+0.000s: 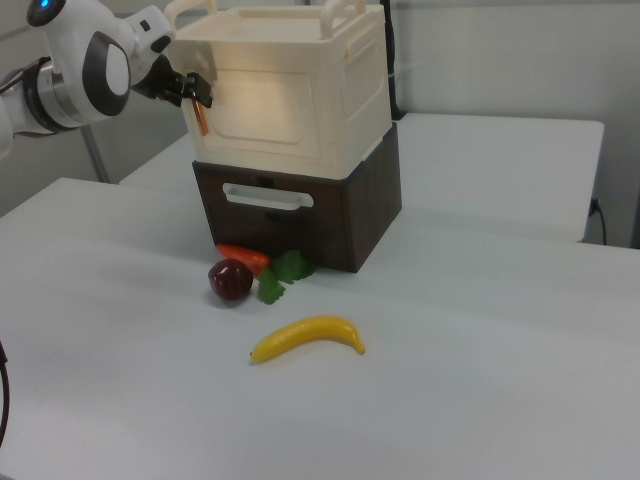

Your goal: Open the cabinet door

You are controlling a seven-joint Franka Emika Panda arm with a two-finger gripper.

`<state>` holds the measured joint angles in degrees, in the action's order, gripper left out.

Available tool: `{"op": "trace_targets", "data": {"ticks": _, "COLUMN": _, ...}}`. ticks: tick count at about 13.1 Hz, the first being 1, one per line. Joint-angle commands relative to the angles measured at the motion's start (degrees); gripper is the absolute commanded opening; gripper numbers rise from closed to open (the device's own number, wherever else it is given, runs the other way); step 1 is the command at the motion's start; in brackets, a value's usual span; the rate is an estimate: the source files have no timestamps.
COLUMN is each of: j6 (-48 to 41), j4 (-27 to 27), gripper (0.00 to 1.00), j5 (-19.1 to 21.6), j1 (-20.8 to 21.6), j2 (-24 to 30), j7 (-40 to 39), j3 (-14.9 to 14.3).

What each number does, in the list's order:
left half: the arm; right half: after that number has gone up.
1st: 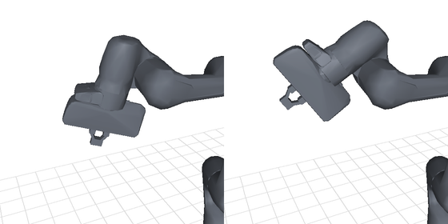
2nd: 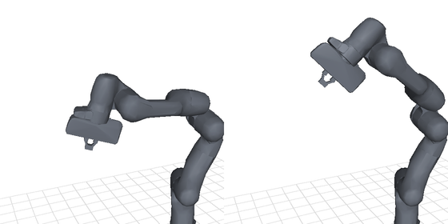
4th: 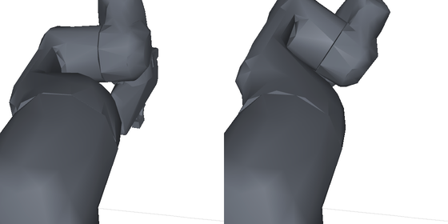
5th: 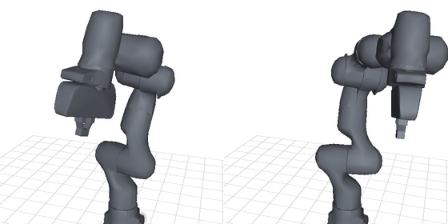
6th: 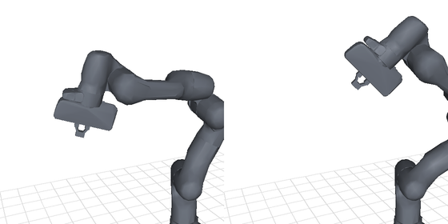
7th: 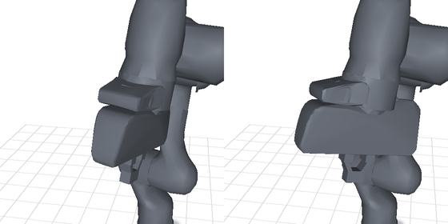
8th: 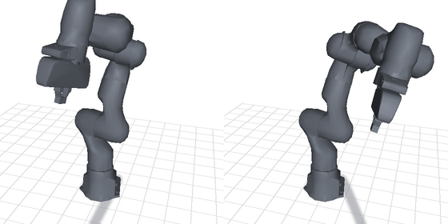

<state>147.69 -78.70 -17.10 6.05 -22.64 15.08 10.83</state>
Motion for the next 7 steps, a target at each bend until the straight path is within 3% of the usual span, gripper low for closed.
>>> {"op": "trace_targets", "data": {"ticks": 1, "j6": 1.5, "j4": 1.1, "gripper": 0.6, "j5": -2.1, "j1": 0.5, "j2": -0.9, "j7": 1.8, "j3": -0.5}}
{"op": "trace_targets", "data": {"ticks": 7, "j6": 1.5, "j4": 1.1, "gripper": 0.45, "j5": -2.1, "j1": 0.6, "j2": -0.7, "j7": 4.3, "j3": -0.5}}
